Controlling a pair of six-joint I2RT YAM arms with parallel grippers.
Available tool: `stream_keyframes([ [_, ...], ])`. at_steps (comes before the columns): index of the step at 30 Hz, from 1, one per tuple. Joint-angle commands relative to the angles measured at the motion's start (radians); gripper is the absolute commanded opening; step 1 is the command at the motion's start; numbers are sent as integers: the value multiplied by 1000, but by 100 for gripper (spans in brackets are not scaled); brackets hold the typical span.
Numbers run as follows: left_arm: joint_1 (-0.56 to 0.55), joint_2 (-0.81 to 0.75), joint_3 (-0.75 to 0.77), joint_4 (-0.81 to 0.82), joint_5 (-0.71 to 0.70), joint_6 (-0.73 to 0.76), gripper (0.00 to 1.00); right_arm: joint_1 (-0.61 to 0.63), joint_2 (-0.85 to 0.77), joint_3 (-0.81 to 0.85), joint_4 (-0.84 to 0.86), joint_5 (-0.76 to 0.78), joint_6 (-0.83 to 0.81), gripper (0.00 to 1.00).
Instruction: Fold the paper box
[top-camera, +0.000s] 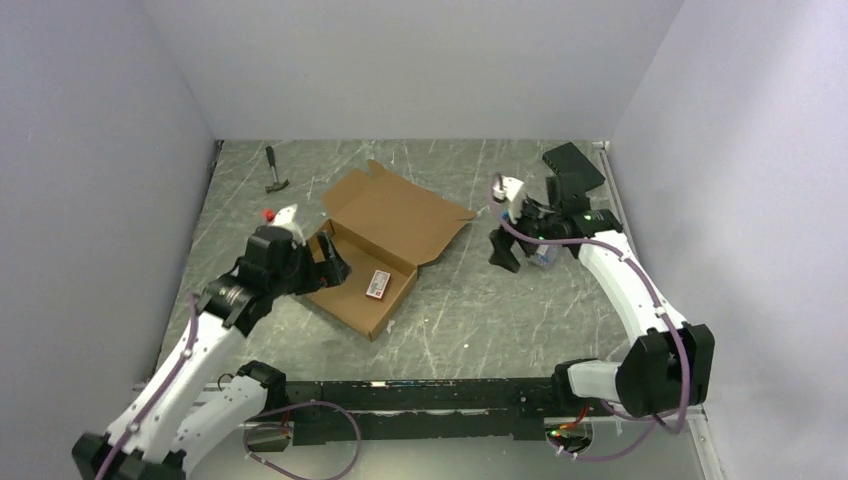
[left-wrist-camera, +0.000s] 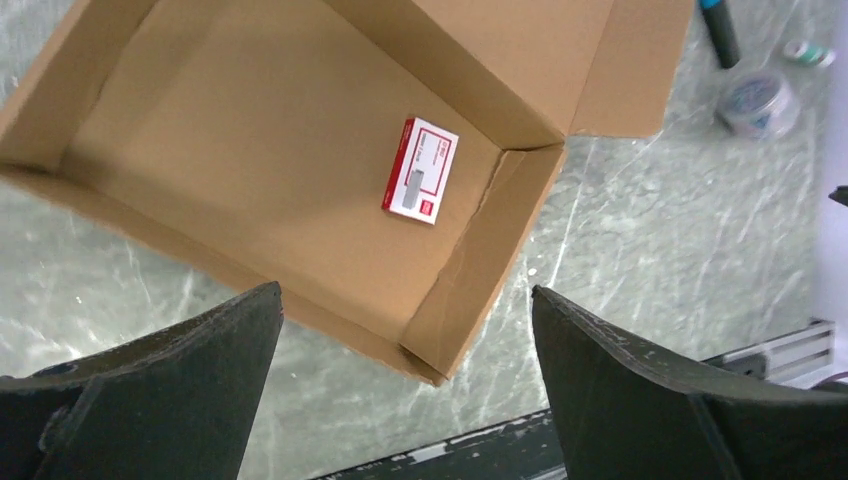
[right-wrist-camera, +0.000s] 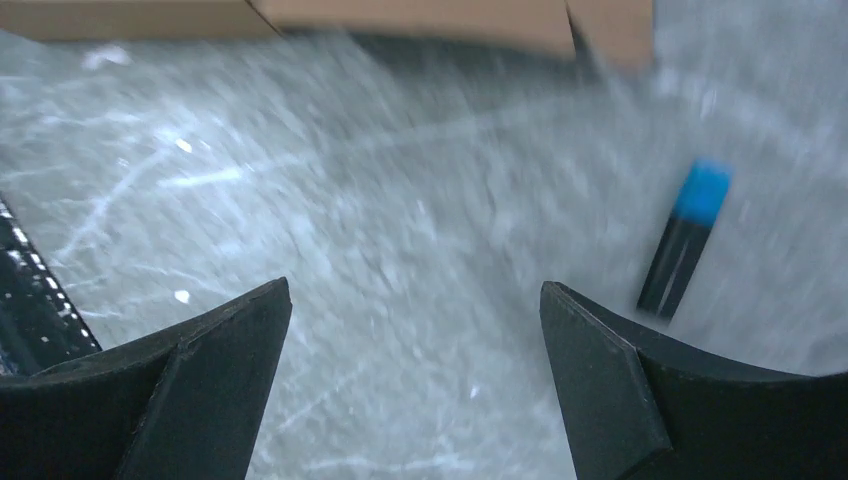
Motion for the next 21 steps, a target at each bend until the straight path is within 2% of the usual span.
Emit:
stream_keyframes([
  [1,6,153,154,76,50,256,100,-189,-43,-152,151,5,41,99],
  [5,7,297,238,24,38,388,100,-279,13,-127,100,93,-70,99],
  [10,24,323,191,119,148,462,99,-283,116,-81,89,262,-119,99],
  [15,53,281,179,100,171,480,100,-285,213,-52,-30,223,-305,99],
  [21,55,250,149,113,191,479,99,-283,281,-43,-1,274,-323,99],
])
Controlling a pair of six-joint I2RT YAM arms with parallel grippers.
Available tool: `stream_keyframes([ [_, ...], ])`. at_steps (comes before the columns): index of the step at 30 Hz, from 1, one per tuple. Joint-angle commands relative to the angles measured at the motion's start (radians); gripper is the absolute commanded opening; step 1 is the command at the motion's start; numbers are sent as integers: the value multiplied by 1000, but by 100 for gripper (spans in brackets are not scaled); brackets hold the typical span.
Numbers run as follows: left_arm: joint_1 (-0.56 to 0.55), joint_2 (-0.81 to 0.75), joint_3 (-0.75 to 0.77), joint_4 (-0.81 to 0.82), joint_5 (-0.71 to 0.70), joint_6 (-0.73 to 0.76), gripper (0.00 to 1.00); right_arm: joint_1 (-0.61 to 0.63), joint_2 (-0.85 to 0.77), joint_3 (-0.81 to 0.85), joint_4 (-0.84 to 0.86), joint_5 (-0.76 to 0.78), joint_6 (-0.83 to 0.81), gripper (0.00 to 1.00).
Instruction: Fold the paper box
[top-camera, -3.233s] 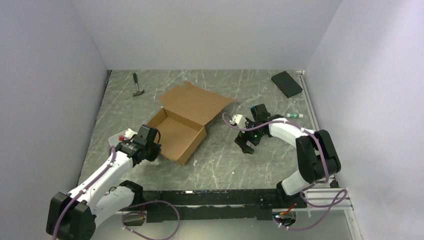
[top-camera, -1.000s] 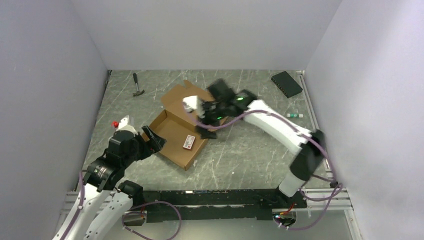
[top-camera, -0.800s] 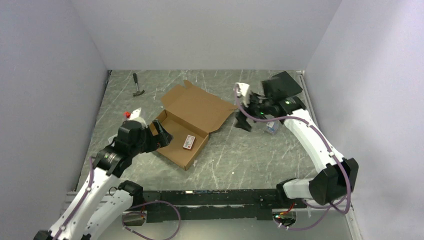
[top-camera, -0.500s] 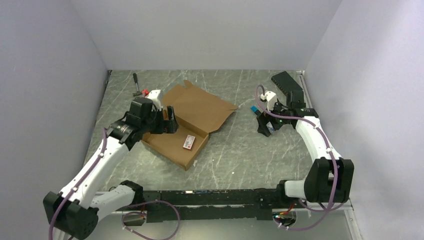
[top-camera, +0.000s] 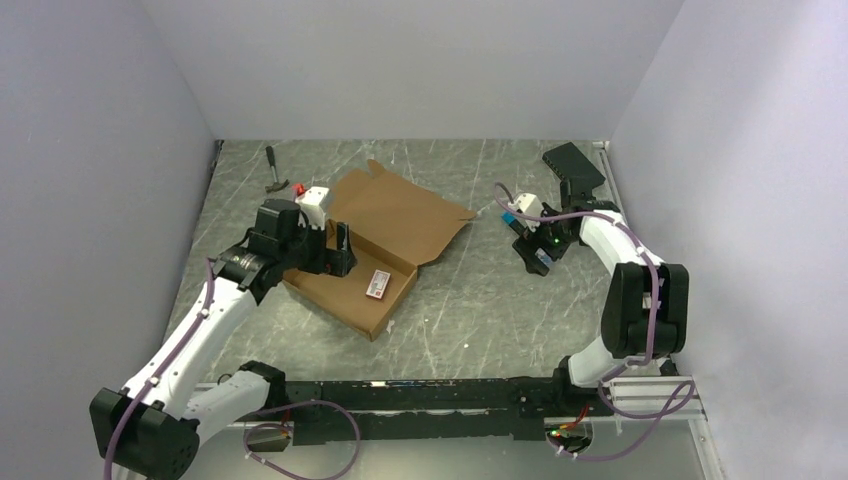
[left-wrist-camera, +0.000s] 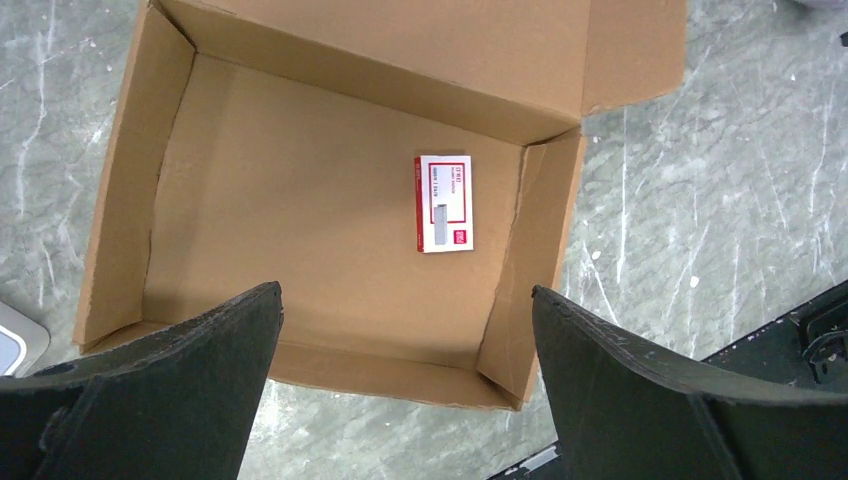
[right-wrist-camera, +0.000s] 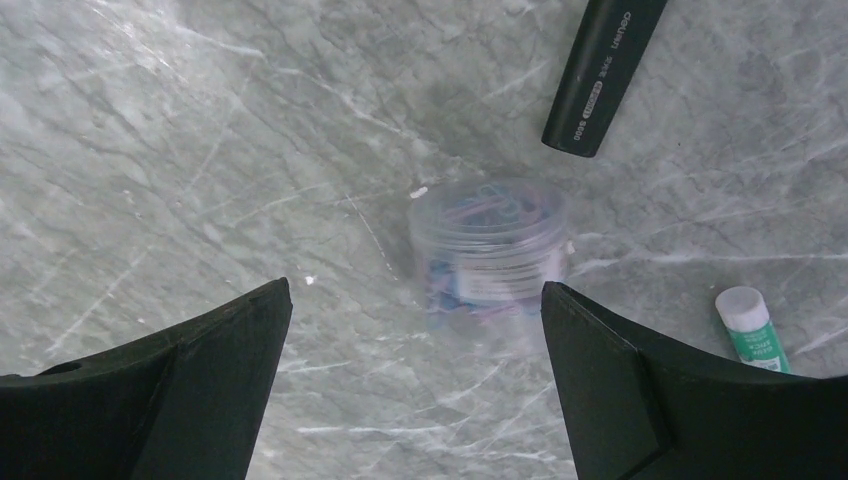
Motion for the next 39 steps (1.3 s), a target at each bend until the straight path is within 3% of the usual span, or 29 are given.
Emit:
stream_keyframes([
  [1,3,-18,4,31,48,37,99,-3,26,44,5,26,-57,99],
  [16,15,-32,4,24,45,35,100,-2,105,-48,166,82,-20,96],
  [24,27,-39,1,28,50,36,100,-2,114,-54,169,54,3,79],
  [32,41,-62,-7,56,129,47,97,-1,71,-55,99,-40,15,46],
  [39,46,-82,-18,85,202,56,96,-1,-9,-77,52,-146,21,40],
])
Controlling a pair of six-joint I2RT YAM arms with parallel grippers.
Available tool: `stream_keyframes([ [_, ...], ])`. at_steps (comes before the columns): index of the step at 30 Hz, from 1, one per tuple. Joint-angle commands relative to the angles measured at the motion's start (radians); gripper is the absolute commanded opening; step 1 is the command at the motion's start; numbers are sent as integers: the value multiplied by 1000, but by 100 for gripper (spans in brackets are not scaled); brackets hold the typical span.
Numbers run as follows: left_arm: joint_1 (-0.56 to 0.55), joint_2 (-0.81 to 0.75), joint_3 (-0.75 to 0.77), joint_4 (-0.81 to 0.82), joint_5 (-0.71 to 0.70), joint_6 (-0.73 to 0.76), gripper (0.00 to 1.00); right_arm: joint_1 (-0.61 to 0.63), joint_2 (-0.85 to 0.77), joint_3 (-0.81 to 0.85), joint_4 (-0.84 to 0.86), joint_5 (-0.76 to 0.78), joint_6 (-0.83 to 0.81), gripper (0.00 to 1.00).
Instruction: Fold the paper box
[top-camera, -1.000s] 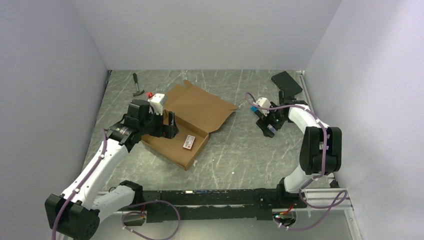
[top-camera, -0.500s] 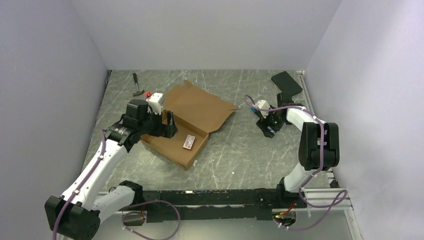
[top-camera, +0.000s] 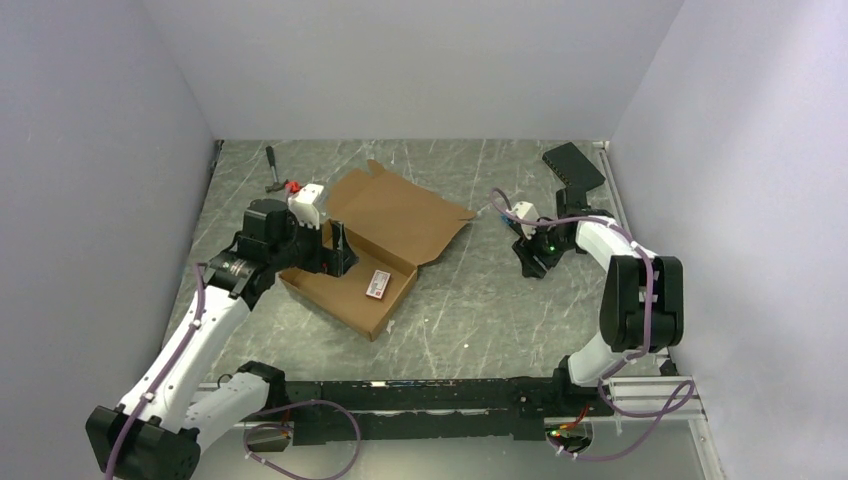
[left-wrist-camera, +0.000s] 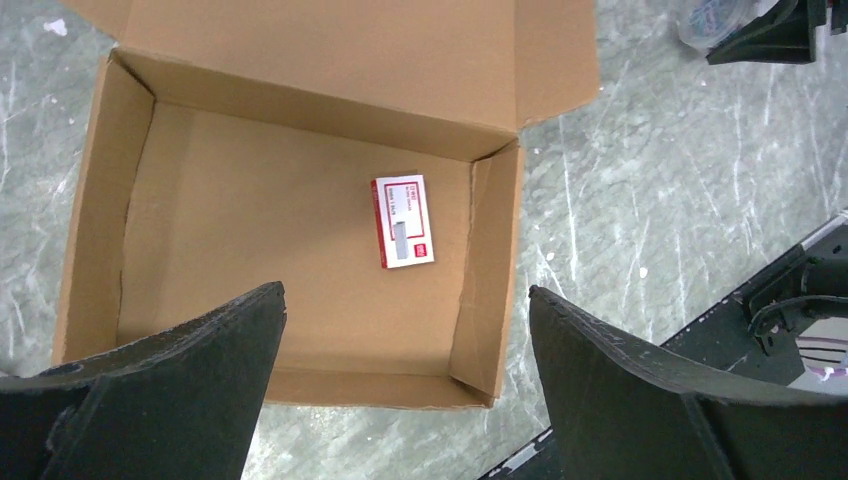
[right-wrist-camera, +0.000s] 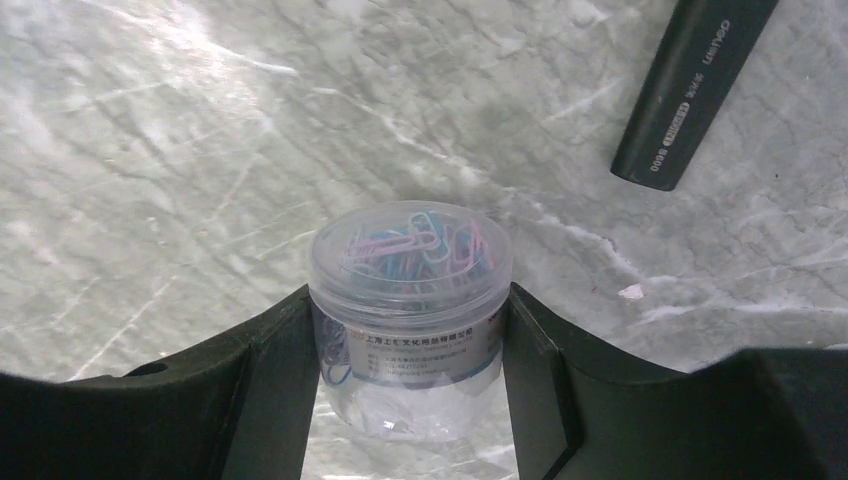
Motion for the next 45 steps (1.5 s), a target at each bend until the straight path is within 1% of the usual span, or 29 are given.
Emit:
stream_keyframes([
  [1,5,-28,-16,64,81,32,96,-3,-85,-7,-38,-114,9,40],
  [4,5,-29,-20,79,114,32,96,-3,-85,8,-53,-160,35,39],
  [6,5,-27,-27,97,164,32,96,-3,-65,34,-78,-206,78,37],
  [11,5,-39,-72,191,287,14,95,-3,-5,92,-131,-445,179,35],
  [13,3,-63,-101,241,307,5,99,-2,14,96,-118,-553,239,34],
  [17,-32,-144,-180,370,296,-12,99,-1,33,78,-71,-708,332,35],
  [18,-65,-170,-198,400,282,-10,99,-1,36,72,-58,-739,355,35],
  [21,-195,-205,-219,431,186,48,99,-1,42,55,-12,-836,431,35],
  [22,-238,-209,-222,437,130,78,100,-1,43,49,3,-855,454,35],
  [24,-314,-207,-235,479,70,98,99,1,46,48,6,-884,467,35],
  [26,-389,-203,-270,562,23,128,99,6,50,58,-16,-895,456,35],
  [28,-484,-191,-309,675,-54,181,99,13,50,69,-45,-907,438,35],
  [29,-533,-178,-323,718,-104,245,99,14,46,72,-52,-912,434,35],
  [33,-752,-52,-317,815,-345,450,99,23,30,73,-69,-934,420,35],
  [35,-843,38,-306,872,-458,546,100,23,25,75,-75,-937,415,35],
  [38,-953,187,-269,956,-618,656,99,63,27,84,-105,-933,385,35],
  [41,-1018,336,-234,1053,-742,704,100,84,28,95,-135,-927,355,35],
  [45,-1030,457,-226,1202,-815,694,100,110,26,102,-154,-924,338,35],
])
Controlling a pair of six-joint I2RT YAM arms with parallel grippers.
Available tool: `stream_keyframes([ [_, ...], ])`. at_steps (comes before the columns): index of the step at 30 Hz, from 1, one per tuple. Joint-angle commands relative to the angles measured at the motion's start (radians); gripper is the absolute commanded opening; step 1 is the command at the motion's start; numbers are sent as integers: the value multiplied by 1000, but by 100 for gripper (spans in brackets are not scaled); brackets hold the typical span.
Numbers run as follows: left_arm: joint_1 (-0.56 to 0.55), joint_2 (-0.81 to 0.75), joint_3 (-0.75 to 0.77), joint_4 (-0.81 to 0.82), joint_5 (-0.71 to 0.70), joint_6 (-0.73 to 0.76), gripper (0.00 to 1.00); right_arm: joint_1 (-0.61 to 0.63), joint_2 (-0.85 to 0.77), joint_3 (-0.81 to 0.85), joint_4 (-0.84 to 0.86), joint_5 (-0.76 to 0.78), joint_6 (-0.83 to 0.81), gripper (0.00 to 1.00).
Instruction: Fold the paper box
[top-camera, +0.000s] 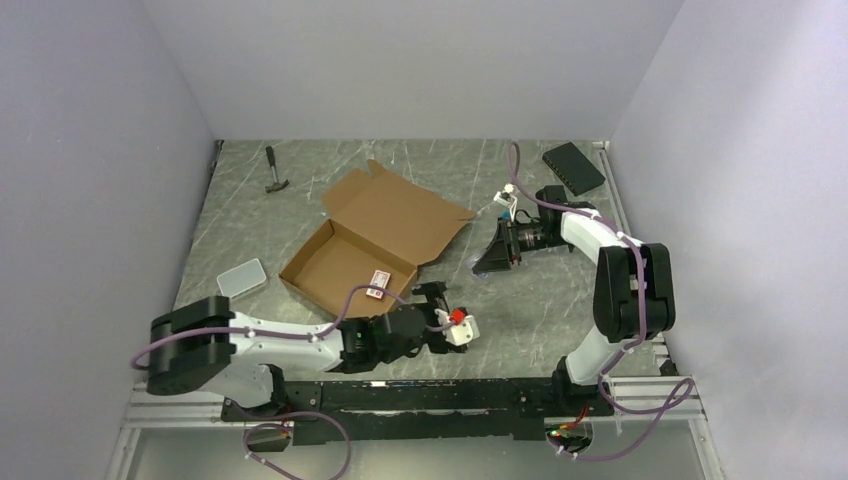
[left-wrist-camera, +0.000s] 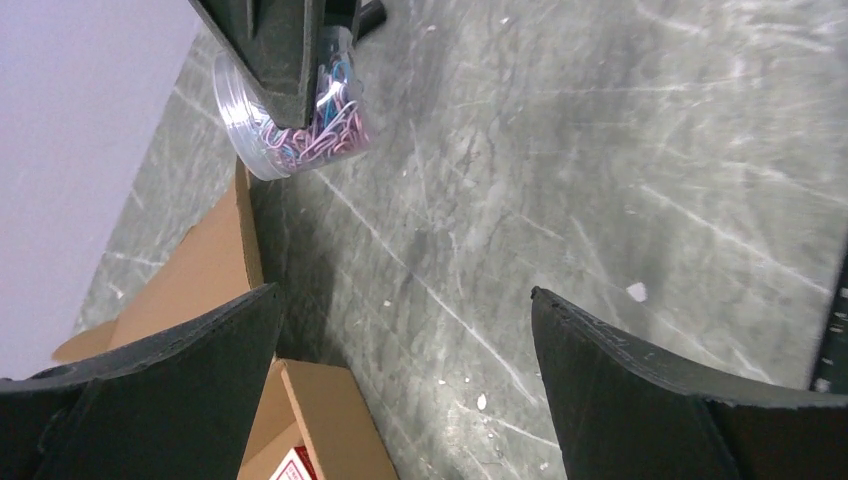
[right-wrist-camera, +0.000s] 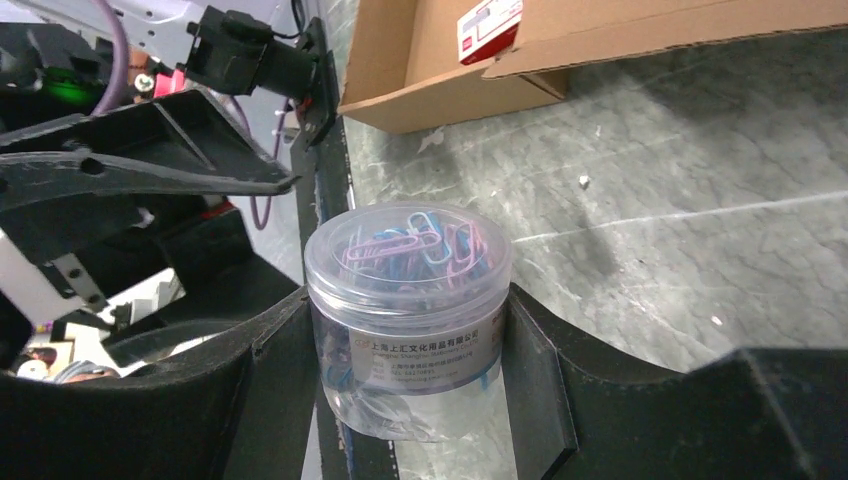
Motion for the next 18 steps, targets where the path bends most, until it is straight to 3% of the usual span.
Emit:
stream_keyframes([
  [1,-11,92,37,276,-192,86,100,31,-24,47,-42,-54,-59,35],
  [9,4,210,42,452,-204,60,100,87,-21,54,-66,-43,-86,35],
  [18,82,241,30,515,-93,-64,100,118,-15,54,-68,-42,-85,35],
])
